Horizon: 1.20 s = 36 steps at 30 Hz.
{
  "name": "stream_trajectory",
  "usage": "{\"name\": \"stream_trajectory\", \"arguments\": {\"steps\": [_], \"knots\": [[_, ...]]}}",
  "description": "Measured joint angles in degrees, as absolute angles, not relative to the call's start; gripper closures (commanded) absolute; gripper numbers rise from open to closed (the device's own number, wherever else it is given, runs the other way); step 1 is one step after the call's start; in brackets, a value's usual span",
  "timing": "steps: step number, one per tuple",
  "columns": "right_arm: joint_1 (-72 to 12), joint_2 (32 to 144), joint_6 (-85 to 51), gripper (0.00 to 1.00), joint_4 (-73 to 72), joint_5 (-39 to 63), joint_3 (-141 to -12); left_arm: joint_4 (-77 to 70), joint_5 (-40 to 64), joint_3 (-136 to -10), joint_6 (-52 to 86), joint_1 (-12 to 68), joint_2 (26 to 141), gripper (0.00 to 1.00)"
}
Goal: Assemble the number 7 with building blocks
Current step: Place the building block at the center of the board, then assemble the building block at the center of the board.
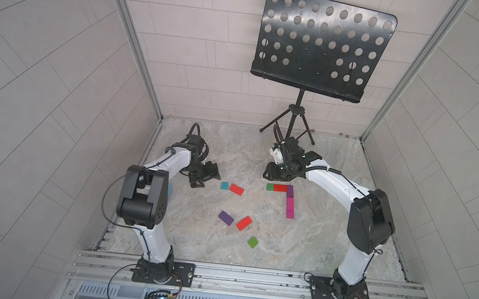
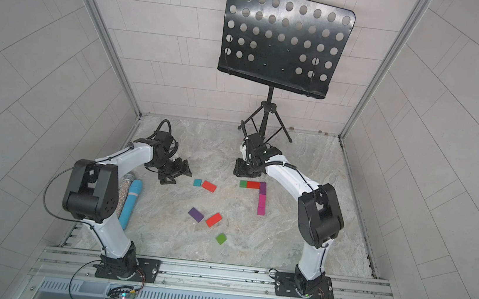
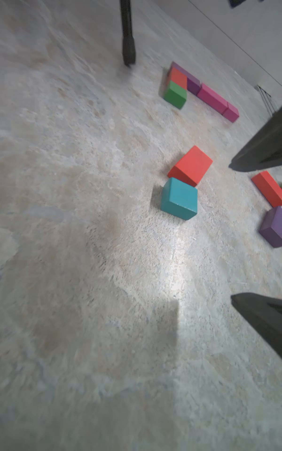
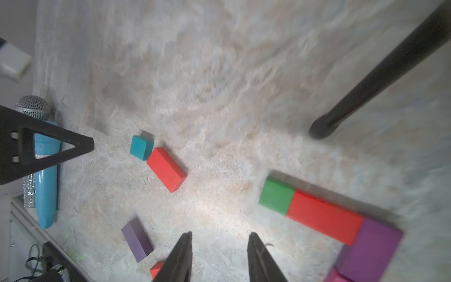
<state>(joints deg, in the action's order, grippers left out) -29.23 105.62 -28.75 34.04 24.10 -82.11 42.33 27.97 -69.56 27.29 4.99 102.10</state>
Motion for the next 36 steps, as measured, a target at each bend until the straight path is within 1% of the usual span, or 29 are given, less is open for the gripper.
{"name": "stream_trajectory", "arguments": {"steps": [5,9,11,13,22,30,36], "knots": [[-33.93,109.34,-33.78,0.57,31.81,29.95,-80.64,42.54,28.56,-70.57,26.94,5.34,103.72,0.28],[-36.01,110.78,-37.60,0.55,28.82,33.52,-80.95,42.28,29.50,-71.46,26.70,5.48,104.66,0.38],[-35.99,111.98,-39.24,0.56,27.75,34.39,-81.62,42.22,29.95,-71.61,26.63,5.63,105.16,0.44],[-36.01,113.49,-40.80,0.57,26.96,34.81,-82.35,42.13,30.39,-71.61,26.41,5.65,105.60,0.47],[-36.12,119.52,-44.95,0.59,27.20,34.46,-86.65,41.85,32.40,-71.64,26.04,5.67,107.02,0.50],[-36.34,121.51,-46.30,0.63,27.92,33.65,-90.26,41.78,33.80,-71.66,25.93,5.67,107.87,0.55],[-36.82,123.15,-46.81,0.65,29.28,33.36,-90.54,41.52,34.85,-71.66,25.91,5.67,108.36,0.56]]}}
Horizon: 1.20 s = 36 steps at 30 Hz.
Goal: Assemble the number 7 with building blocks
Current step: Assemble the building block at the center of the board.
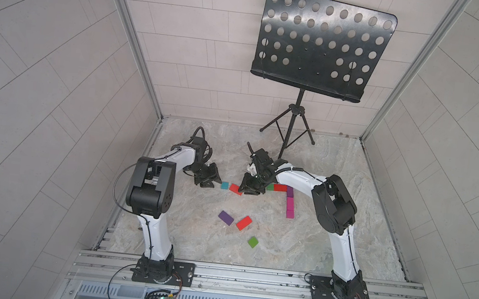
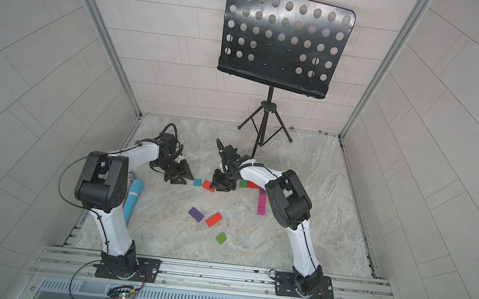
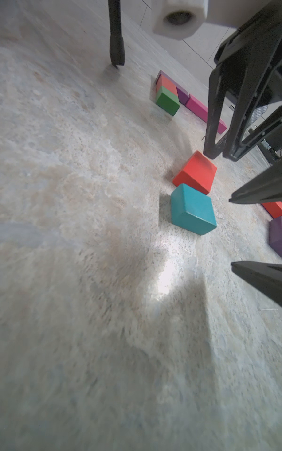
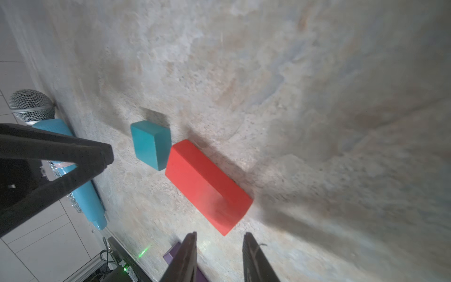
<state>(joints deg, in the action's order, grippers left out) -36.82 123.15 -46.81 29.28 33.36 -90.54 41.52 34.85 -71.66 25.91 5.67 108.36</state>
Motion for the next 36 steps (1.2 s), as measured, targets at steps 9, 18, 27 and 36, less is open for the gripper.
{"name": "stream_trajectory", "arguments": {"steps": [9,18,27,36], "knots": [[-37.12,124.62,-47.05,0.65,30.68,33.19,-92.99,41.08,35.97,-71.66,25.91,5.72,108.44,0.56],[-37.12,125.93,-47.24,0.66,30.79,32.73,-94.15,40.75,36.21,-71.53,26.02,6.04,108.44,0.56],[-37.12,127.72,-47.20,0.67,31.48,32.71,-96.84,40.25,36.49,-71.22,26.35,6.50,108.53,0.56],[-37.12,128.90,-46.37,0.67,33.34,32.27,-99.77,39.20,37.12,-70.74,27.24,6.66,109.10,0.56]]}}
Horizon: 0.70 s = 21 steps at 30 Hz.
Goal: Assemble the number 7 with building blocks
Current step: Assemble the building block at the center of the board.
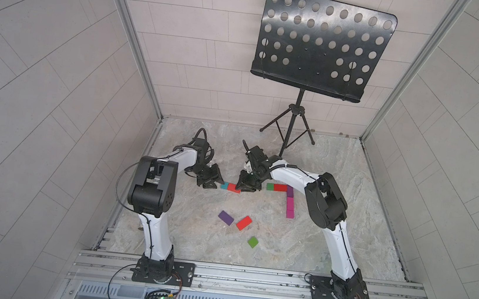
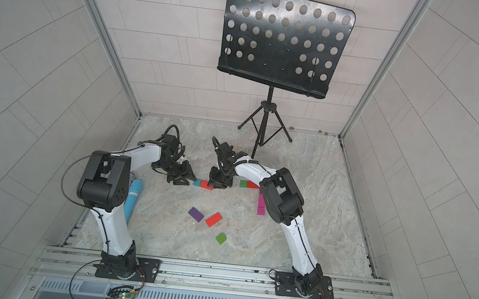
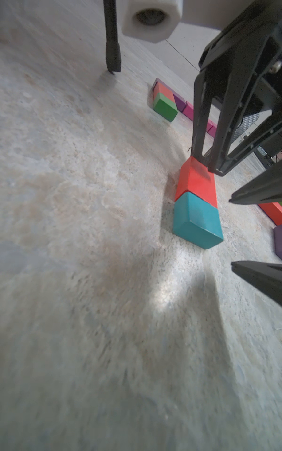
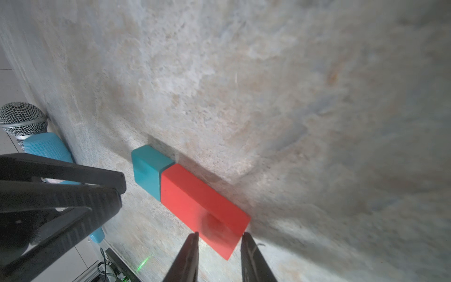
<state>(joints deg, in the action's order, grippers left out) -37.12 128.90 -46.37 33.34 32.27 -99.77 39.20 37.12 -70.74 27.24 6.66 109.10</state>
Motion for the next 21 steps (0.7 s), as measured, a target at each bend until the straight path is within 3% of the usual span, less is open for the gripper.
{"name": "stream_trajectory", "arguments": {"steps": [21], "knots": [[-36.97,130.74,-44.97,0.67,35.40,31.75,-102.32,37.47,38.37,-70.76,28.69,7.29,110.87,0.59]]}}
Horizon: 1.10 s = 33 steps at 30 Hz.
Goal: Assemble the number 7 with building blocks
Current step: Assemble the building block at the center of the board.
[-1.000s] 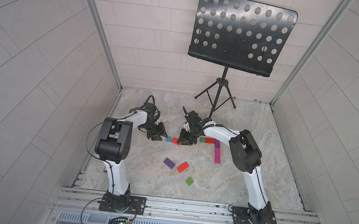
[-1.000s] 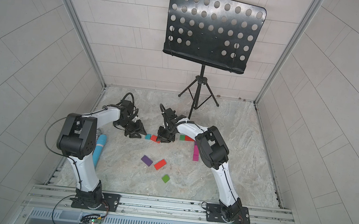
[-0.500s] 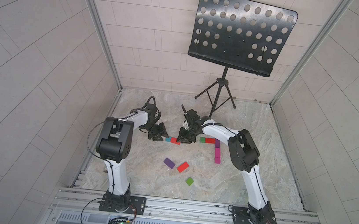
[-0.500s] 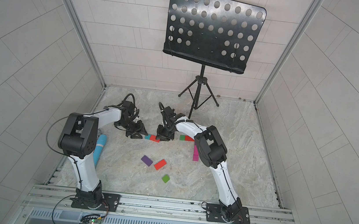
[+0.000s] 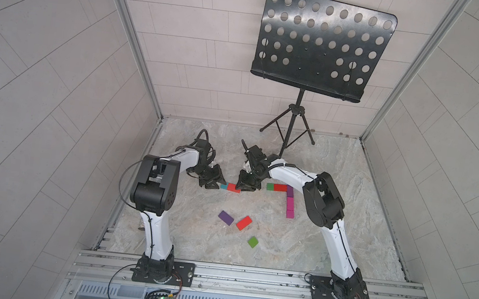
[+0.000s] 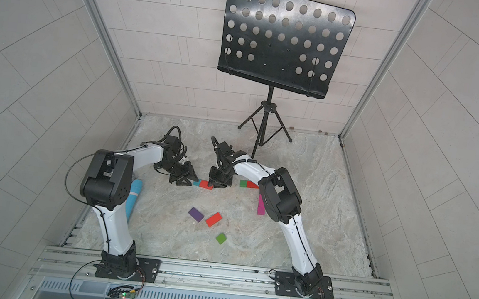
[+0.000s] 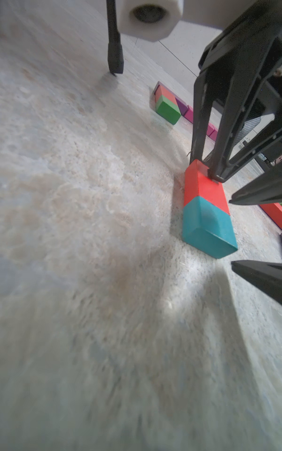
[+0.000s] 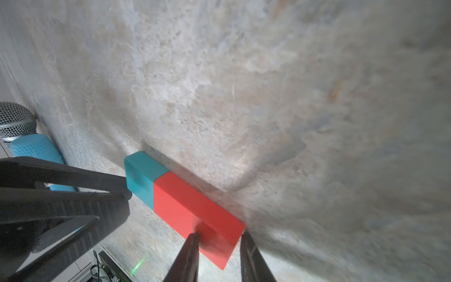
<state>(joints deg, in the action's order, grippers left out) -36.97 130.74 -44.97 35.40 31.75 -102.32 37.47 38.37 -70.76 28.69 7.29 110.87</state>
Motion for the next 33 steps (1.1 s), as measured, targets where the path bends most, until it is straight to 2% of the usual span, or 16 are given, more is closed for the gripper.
{"name": "stream_trajectory", "arguments": {"steps": [21,26,33], "knots": [[-36.25,132.18,-43.70,0.68,37.10,31.33,-105.54,36.07,39.07,-70.91,29.80,7.90,111.35,0.60],[-36.21,132.18,-43.05,0.61,37.58,30.52,-105.51,35.88,39.05,-70.91,30.00,7.90,111.35,0.60],[-35.94,131.96,-41.80,0.57,37.65,29.12,-105.51,36.99,38.96,-71.46,29.71,7.90,111.33,0.60]]}}
